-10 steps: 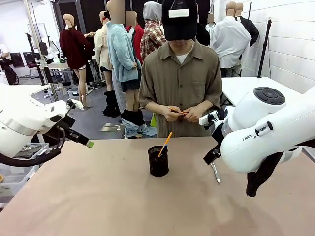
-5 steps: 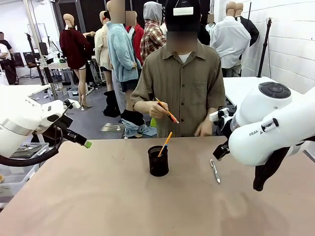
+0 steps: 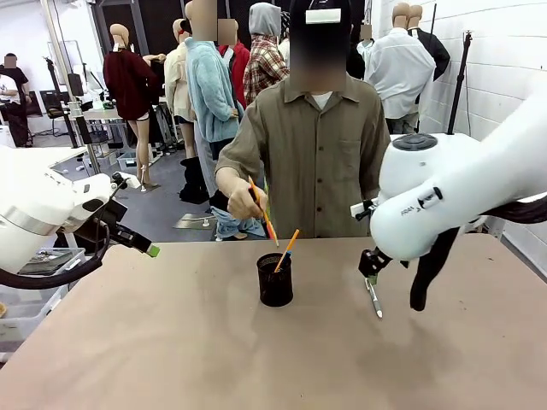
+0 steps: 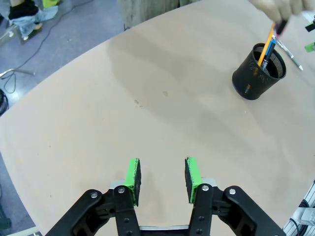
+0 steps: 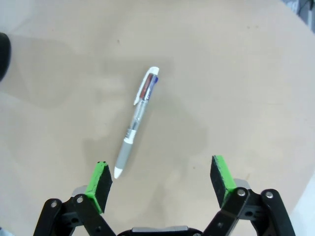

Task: Place the pens into the pen holder.
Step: Pick up a writing instrument from the table and place it into the Pen holder.

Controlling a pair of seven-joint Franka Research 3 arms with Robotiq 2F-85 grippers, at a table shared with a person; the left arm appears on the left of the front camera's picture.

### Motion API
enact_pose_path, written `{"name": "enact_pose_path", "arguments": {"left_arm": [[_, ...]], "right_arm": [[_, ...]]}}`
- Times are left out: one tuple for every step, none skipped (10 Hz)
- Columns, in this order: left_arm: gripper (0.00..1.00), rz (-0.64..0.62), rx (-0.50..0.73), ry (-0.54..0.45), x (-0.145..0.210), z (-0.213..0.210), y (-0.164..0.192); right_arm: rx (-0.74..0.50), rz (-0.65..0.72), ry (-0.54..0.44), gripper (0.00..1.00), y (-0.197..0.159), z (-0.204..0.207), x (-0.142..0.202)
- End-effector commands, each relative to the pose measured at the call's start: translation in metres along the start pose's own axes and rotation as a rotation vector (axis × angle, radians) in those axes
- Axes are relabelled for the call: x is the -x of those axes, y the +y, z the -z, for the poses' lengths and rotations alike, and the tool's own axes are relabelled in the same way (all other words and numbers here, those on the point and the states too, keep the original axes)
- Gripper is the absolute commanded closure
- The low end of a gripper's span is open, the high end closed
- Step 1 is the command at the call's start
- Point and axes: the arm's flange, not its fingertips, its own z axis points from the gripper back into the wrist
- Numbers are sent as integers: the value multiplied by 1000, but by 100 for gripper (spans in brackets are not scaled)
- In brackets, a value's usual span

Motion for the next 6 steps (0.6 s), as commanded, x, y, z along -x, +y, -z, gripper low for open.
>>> {"name": "enact_pose_path", "arguments": {"left_arm": [[51,6,-10,-6,-1,1,0],[51,6,-10,-6,-1,1,0],[51,6,-10,-6,-1,1,0],[51,6,-10,-6,-1,1,0],[51,6,-10,-6,-1,1,0],[51,6,-10,-6,-1,1,0]], "right_arm": [[36,22,88,0,15,14,-24],[28,19,125,0,21,25,-32],[22,22,139,0,23,35,-38],[2,24,140,0,22,41,-45],[-23,50,139,0,21,48,-46],[-33,67,141,0,20,52,-48]]}}
